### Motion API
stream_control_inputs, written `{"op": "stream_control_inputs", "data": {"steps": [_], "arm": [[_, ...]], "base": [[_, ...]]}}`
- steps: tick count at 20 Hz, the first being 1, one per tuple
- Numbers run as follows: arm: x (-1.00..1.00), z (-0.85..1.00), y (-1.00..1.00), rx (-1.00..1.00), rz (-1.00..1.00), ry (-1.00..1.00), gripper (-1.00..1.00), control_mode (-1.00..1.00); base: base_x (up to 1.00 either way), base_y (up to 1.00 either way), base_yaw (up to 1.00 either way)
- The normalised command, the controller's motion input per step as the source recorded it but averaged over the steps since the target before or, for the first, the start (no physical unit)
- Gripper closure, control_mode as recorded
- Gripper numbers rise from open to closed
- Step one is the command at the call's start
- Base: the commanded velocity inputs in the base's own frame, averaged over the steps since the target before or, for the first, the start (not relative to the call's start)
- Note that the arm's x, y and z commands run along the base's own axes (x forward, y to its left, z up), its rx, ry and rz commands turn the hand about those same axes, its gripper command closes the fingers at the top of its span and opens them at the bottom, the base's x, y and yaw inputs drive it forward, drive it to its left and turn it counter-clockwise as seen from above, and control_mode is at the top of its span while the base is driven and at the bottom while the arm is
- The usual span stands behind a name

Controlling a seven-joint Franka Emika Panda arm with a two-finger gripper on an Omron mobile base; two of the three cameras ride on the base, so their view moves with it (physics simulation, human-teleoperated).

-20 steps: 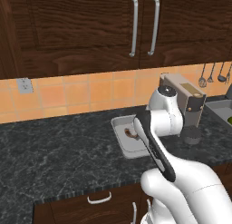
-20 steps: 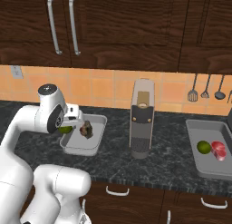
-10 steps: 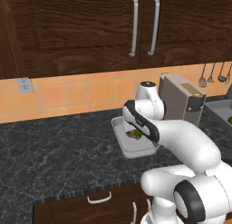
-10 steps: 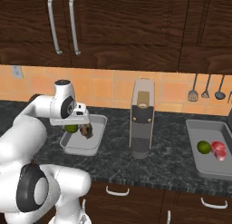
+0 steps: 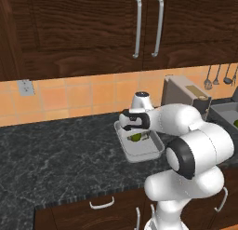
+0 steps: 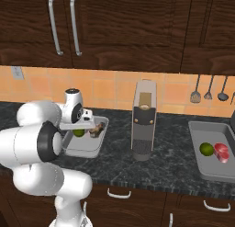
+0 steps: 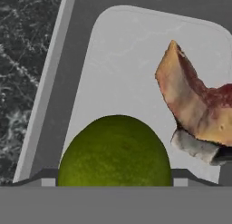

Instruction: Place one lime and one steak in each tupperware on the nearby counter, to pack two identical lunches.

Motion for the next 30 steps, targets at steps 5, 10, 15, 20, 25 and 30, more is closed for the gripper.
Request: {"op": "stream_control_inputs", "data": {"steps": [5,10,15,20,25,30], "arm": [[0.16,-0.37,0.00,0.00,0.00,0.00,1.00,-1.00],[0.00,0.00,0.01,0.00,0.00,0.00,-1.00,-1.00],[0.00,0.07,0.05,-0.01,0.00,0.00,-1.00,-1.00],[-0.15,0.28,0.00,-0.07,0.00,0.00,-1.00,-1.00],[-0.43,0.34,0.00,-0.03,0.00,-0.01,-1.00,-1.00],[-1.00,0.14,-0.22,0.00,0.00,-0.01,-1.00,-1.00]], "base": [[0.00,0.00,0.00],[0.00,0.00,0.00],[0.00,0.00,0.00],[0.00,0.00,0.00],[0.00,0.00,0.00],[0.00,0.00,0.00]]}}
